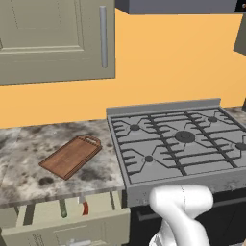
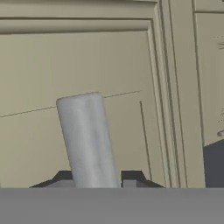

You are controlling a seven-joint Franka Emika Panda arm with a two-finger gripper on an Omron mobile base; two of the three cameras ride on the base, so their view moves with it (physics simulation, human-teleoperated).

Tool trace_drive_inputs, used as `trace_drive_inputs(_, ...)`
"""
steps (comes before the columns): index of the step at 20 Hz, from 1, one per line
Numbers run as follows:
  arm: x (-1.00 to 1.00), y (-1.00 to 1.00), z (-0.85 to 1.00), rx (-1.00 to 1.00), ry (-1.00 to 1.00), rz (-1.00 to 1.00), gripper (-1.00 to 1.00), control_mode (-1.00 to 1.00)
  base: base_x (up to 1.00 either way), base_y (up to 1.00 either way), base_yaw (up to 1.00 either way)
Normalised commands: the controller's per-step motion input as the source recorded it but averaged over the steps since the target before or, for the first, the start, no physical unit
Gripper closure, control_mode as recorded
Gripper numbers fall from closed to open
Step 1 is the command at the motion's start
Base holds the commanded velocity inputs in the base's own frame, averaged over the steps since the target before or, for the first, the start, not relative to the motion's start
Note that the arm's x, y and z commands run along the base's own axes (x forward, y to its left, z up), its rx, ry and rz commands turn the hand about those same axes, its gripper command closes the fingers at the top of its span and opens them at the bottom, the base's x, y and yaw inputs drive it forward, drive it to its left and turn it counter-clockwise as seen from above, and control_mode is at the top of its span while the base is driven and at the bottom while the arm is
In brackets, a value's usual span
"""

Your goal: Open the drawer on the left and place the cutting tools on the cutting board.

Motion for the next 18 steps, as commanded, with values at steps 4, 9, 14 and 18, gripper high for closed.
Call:
trace_drive_inputs(4, -1.00, -0.26, -0.01, 0.04, -0.25, 0.06, 1.00, -1.00, 0.00, 0.00, 0.00)
trace_drive_inputs(9, -1.00, -0.20, -0.07, 0.00, -0.16, 0.04, 1.00, -1.00, 0.00, 0.00, 0.00)
trace_drive_inputs(14, -1.00, -0.21, -0.04, 0.01, -0.16, 0.04, 1.00, -1.00, 0.00, 0.00, 0.00)
trace_drive_inputs(18, -0.09, 0.00, -0.02, -0.01, 0.03, 0.00, -1.00, -1.00, 0.00, 0.00, 0.00)
